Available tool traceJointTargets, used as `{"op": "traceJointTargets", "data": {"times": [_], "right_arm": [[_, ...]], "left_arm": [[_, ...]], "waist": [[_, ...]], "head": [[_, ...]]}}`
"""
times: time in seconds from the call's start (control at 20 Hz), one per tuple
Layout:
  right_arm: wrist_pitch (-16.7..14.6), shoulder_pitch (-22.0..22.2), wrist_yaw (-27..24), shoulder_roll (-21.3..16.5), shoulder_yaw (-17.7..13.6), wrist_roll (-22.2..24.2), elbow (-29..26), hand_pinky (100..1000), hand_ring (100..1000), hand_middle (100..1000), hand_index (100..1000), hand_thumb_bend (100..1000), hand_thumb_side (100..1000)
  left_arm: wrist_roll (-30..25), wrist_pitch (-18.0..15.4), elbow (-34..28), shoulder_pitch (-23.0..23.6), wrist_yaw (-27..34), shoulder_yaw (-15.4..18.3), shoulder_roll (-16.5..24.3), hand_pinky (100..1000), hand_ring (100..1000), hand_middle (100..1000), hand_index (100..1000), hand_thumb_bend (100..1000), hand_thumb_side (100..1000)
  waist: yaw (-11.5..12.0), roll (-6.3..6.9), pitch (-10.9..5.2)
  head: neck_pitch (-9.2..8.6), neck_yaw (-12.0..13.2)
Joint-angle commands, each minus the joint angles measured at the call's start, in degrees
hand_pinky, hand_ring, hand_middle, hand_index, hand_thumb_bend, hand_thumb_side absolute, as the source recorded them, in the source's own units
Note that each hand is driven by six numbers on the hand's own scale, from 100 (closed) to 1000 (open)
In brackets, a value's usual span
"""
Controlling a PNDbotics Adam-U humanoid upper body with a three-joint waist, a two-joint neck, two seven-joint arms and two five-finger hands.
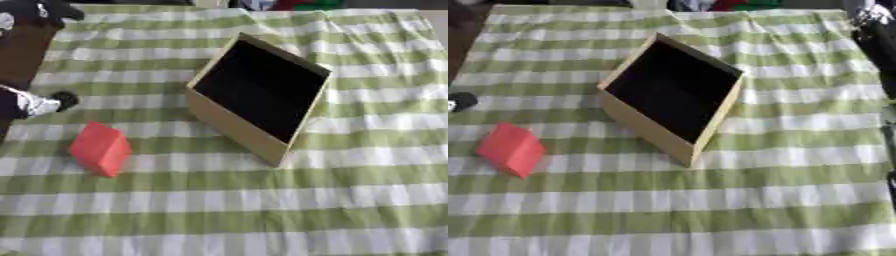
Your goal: Pick up objects on the table and place them in the box.
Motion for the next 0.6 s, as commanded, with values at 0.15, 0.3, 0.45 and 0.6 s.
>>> {"op": "traceJointTargets", "data": {"times": [0.15,0.3,0.45,0.6], "right_arm": [[0.08,-0.39,0.22,-1.42,-0.12,0.19,-1.14,904,765,700,879,100,492],[0.08,-0.44,0.2,-1.35,0.0,0.38,-1.14,904,765,699,878,100,492],[0.08,-0.44,0.23,-1.31,0.04,0.52,-1.14,904,765,699,878,100,492],[0.1,-0.45,0.22,-1.28,0.09,0.61,-1.14,904,765,699,878,100,494]], "left_arm": [[-9.68,-1.08,-0.78,-1.48,0.7,-0.47,3.33,852,850,867,967,777,100],[-14.62,-2.18,-0.78,-1.93,-0.14,-1.55,3.71,862,861,880,979,824,100],[-18.05,-2.79,-0.78,-2.16,-1.08,-2.28,3.77,877,877,895,993,831,100],[-19.73,-2.57,-0.78,-2.22,-0.88,-2.86,3.72,887,875,878,996,844,100]], "waist": [[-0.13,0.17,-1.27],[-0.22,0.21,-1.29],[-0.3,0.21,-1.27],[-0.32,0.23,-1.21]], "head": [[-0.24,0.37],[-0.33,0.49],[-0.4,0.62],[-0.49,0.71]]}}
